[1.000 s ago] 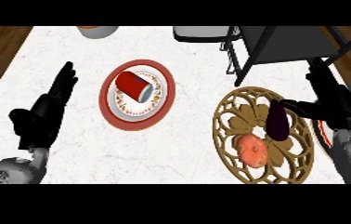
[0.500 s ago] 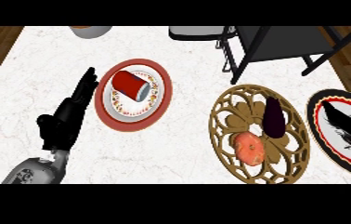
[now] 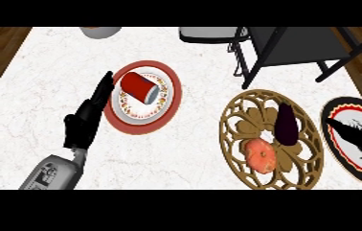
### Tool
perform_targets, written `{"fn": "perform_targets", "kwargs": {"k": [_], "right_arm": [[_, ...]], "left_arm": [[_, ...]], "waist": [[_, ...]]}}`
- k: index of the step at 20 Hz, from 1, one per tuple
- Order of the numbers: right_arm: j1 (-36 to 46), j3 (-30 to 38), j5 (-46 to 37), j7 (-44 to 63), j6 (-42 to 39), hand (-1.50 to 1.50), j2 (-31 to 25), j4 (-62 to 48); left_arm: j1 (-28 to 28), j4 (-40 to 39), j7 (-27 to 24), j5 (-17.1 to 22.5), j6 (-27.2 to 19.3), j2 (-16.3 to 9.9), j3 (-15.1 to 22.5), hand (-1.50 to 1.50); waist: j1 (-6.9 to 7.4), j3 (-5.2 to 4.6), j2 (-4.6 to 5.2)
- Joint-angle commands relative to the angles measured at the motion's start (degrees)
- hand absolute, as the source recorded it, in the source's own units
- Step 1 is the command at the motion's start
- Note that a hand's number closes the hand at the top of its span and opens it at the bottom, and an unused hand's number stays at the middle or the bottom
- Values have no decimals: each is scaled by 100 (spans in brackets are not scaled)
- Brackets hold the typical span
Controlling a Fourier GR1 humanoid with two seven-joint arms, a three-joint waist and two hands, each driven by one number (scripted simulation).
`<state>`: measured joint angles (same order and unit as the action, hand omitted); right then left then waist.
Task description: Pick the eggplant from the placemat and place it in the tiered shelf
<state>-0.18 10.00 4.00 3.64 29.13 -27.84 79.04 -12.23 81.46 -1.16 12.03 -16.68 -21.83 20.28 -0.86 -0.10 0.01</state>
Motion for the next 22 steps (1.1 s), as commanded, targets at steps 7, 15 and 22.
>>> {"fn": "perform_targets", "kwargs": {"k": [7,15,22], "right_arm": [[543,-928,-714,3336,-1062,-150,-1379,1436],[1432,-1894,-601,5354,-2976,-150,-2209,1677],[2075,-2211,-845,6381,-3566,-150,-1887,1723]], "left_arm": [[33,120,82,-83,240,-28,-121,0],[6,14,98,-288,63,282,45,0],[-253,-20,337,-363,208,400,-214,0]], "waist": [[114,-3,-16],[204,-7,-3],[112,7,-3]]}}
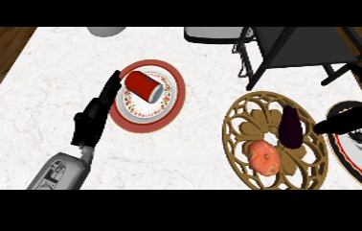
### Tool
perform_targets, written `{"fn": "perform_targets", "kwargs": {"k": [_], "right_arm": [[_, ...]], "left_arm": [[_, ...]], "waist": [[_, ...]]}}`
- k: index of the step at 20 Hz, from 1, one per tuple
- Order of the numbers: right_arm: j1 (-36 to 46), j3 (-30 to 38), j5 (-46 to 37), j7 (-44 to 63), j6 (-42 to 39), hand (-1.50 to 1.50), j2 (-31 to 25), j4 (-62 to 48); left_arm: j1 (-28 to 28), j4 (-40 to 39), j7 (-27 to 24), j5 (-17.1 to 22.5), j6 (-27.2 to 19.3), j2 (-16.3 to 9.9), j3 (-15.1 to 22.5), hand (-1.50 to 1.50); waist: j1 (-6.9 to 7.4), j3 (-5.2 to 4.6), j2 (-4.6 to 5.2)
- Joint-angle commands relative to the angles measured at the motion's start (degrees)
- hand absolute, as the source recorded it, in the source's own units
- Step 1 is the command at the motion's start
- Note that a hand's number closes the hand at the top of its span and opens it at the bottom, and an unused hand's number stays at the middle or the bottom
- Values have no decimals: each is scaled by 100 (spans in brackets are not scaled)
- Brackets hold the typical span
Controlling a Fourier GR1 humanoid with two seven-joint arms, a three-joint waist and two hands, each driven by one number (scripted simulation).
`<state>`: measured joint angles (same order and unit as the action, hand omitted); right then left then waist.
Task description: Pick the eggplant from the placemat and place it in the tiered shelf
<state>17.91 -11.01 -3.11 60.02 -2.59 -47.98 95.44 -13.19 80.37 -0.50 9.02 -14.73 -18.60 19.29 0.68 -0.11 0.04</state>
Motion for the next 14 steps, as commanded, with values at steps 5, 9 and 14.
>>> {"fn": "perform_targets", "kwargs": {"k": [5,9,14], "right_arm": [[708,-211,-305,1036,-422,-150,542,-86],[574,-411,-762,1150,-280,-150,802,43],[816,-454,-1102,1403,-338,-150,1044,-109]], "left_arm": [[70,-136,-66,-51,329,66,-282,0],[167,198,178,-300,121,321,-111,0],[120,202,231,-444,88,354,-225,0]], "waist": [[-25,8,-1],[-37,8,-8],[-27,8,-11]]}}
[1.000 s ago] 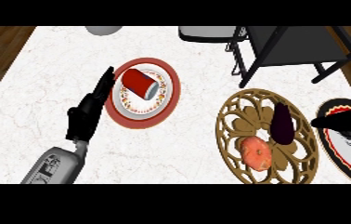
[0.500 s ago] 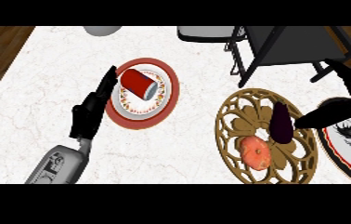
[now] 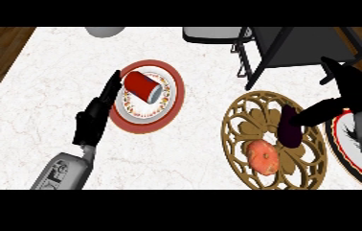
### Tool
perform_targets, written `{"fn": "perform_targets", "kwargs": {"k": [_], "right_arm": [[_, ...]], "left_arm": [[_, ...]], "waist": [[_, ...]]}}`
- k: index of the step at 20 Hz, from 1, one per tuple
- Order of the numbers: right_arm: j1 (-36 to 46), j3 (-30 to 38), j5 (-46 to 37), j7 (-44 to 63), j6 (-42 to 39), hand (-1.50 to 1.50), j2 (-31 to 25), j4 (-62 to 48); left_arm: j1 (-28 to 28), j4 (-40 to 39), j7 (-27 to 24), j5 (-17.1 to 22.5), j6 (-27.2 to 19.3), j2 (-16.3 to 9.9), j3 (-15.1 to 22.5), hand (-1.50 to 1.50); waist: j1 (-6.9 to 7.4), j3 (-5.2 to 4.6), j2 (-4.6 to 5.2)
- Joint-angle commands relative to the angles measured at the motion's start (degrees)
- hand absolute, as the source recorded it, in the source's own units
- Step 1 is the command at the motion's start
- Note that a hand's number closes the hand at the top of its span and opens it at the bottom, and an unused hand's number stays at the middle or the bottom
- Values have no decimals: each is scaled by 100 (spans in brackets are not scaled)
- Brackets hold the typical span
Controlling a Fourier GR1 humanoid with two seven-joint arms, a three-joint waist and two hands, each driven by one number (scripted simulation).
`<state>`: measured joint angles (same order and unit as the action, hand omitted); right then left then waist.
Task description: Pick the eggplant from the placemat and place it in the tiered shelf
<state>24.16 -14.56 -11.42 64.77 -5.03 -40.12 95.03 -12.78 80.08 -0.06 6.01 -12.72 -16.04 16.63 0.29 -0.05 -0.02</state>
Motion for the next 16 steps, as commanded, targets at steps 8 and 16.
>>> {"fn": "perform_targets", "kwargs": {"k": [8,16], "right_arm": [[88,66,-729,661,-89,-150,797,-341],[-17,201,-1009,565,-321,-150,1014,-600]], "left_arm": [[262,252,25,-193,213,65,-217,0],[143,-209,-192,-330,296,310,-329,0]], "waist": [[-10,3,-4],[-37,1,5]]}}
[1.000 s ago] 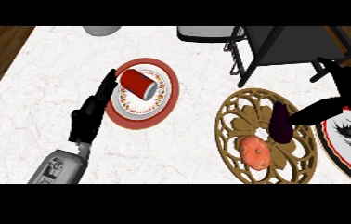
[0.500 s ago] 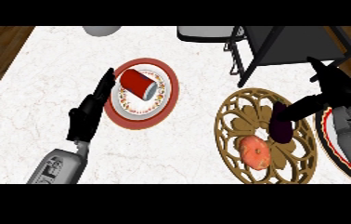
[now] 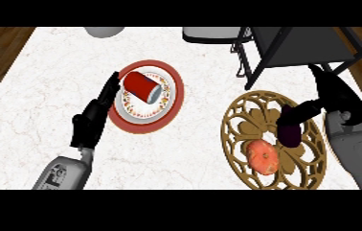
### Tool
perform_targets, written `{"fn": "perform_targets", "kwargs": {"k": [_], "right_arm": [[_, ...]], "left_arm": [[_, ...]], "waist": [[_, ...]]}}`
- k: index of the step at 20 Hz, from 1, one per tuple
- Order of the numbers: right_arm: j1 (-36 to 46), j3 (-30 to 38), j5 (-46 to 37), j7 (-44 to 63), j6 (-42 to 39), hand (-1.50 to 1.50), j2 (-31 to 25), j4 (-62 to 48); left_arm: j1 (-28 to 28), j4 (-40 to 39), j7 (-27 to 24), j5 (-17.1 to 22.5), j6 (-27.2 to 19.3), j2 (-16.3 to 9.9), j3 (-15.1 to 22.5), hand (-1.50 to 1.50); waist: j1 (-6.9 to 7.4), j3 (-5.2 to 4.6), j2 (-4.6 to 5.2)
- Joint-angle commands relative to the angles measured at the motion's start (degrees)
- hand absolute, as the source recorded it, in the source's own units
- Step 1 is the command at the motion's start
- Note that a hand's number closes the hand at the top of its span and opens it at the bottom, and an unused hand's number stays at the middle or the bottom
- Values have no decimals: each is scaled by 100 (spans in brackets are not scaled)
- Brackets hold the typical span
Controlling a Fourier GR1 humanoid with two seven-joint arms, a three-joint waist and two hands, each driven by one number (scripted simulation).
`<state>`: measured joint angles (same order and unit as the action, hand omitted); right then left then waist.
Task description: Pick the eggplant from the placemat and place it in the tiered shelf
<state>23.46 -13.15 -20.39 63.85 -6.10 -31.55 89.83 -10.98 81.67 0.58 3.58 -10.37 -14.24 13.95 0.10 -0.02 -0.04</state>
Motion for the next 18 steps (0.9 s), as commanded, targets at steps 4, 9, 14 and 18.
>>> {"fn": "perform_targets", "kwargs": {"k": [4,9,14,18], "right_arm": [[-157,182,-139,728,-488,-150,110,231],[-240,125,-481,428,-329,-150,353,-275],[-500,145,-764,356,-287,-150,575,-210],[167,285,-948,143,-426,-150,814,-1129]], "left_arm": [[-133,-95,56,-202,-41,247,-72,0],[168,173,24,-130,302,-17,-242,0],[-152,-445,-149,-436,102,393,-224,0],[-136,92,316,-427,177,388,-246,0]], "waist": [[-49,-1,-8],[-3,1,-5],[-42,0,2],[20,2,10]]}}
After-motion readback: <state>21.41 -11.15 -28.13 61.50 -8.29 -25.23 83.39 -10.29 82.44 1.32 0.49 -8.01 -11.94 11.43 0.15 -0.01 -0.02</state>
